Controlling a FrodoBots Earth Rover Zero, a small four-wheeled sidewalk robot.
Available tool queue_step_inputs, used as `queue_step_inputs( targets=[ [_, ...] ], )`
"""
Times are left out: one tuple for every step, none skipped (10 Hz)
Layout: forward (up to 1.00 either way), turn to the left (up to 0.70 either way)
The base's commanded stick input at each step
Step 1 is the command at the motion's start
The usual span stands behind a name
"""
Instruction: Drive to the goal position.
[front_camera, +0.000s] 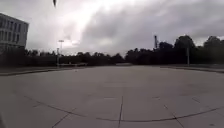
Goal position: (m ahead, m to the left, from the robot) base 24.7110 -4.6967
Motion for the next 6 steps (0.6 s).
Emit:
queue_step_inputs(
  targets=[
    [0.0,0.0],
    [0.0,0.0],
    [0.0,0.0],
    [-0.03,0.0],
    [-0.07,0.0],
    [-0.12,0.0]
  ],
)
